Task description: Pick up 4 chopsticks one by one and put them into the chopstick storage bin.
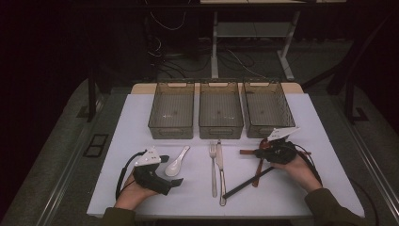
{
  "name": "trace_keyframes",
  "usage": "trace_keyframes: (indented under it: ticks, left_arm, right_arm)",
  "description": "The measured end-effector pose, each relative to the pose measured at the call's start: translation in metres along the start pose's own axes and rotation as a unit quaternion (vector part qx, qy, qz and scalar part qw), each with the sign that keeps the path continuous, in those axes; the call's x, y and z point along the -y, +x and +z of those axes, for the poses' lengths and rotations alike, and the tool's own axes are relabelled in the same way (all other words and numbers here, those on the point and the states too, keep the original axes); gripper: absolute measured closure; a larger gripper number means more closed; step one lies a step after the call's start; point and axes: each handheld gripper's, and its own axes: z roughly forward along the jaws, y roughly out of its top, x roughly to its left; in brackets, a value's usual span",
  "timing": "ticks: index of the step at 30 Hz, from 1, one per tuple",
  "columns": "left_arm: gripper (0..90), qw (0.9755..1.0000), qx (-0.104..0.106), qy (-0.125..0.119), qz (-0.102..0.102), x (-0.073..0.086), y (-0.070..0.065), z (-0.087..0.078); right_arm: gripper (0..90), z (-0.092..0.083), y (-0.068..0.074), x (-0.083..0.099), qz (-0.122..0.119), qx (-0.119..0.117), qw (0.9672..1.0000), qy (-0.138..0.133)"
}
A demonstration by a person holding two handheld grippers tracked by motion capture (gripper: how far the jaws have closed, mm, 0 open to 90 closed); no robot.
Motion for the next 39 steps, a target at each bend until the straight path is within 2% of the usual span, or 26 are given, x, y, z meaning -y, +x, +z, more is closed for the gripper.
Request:
trace_keyframes:
  ticks: [20,39]
  left_arm:
    - [0.0,1.0,0.0,0.001,0.0,0.0,0.0,0.0]
    - [0.0,1.0,0.001,0.002,-0.001,0.001,0.001,0.001]
  right_arm:
    - [89.7,0.015,-0.019,-0.017,0.007,0.014,0.9998,-0.009]
    - [89.6,0.026,-0.023,-0.028,0.008,0.016,0.9998,-0.011]
